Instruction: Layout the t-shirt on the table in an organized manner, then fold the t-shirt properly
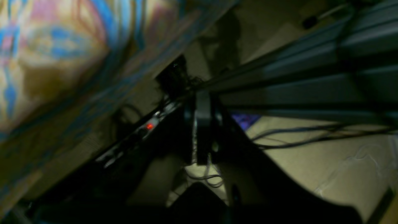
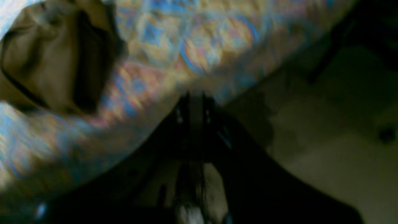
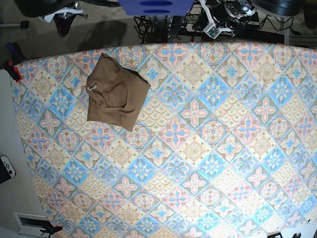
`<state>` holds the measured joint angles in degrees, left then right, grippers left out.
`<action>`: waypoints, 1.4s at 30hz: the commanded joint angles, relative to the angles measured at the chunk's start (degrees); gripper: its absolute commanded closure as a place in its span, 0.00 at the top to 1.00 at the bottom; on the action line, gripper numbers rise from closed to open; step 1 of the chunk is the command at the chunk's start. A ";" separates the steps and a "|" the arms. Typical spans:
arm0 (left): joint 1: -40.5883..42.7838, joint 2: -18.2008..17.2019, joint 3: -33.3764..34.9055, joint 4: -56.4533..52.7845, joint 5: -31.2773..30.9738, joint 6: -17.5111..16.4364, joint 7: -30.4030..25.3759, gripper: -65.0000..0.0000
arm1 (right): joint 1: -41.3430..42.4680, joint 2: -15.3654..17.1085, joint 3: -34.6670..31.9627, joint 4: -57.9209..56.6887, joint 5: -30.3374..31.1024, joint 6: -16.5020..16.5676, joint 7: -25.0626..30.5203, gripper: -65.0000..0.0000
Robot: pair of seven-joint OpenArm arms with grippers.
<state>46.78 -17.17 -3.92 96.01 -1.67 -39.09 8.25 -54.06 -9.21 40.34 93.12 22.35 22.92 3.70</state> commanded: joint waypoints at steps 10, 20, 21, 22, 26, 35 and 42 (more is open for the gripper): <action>-4.10 -0.19 4.14 -9.98 -0.57 -0.91 -1.17 0.00 | 3.73 0.38 0.32 -17.30 0.02 0.51 6.45 0.00; -10.35 -0.19 4.06 -22.91 -0.57 -0.91 -1.17 0.00 | 10.24 0.38 0.67 -28.81 -5.51 0.51 4.43 0.00; -11.49 -0.19 4.06 -24.67 -0.57 -0.91 -1.17 0.00 | 11.12 0.38 0.67 -30.40 -5.51 0.51 3.02 0.00; -12.46 -0.19 4.06 -26.25 -0.57 -0.91 -1.17 0.00 | 11.82 0.38 0.67 -31.80 -5.51 0.51 2.05 0.00; -15.36 -0.11 4.06 -33.02 -0.57 -0.91 -1.17 0.00 | 13.49 0.73 0.67 -38.22 -5.51 0.51 0.82 0.00; -24.24 1.65 4.14 -49.63 -0.48 -0.91 -1.26 0.00 | 22.37 8.29 0.32 -55.28 -5.60 0.51 0.82 0.00; -31.53 4.38 3.70 -63.96 7.61 -0.91 -2.67 0.00 | 29.49 14.00 0.23 -70.04 -8.77 0.51 1.17 0.00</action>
<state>15.25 -12.32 -0.16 31.86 6.17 -39.44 5.67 -25.02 4.75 40.58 22.35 13.04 21.87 3.84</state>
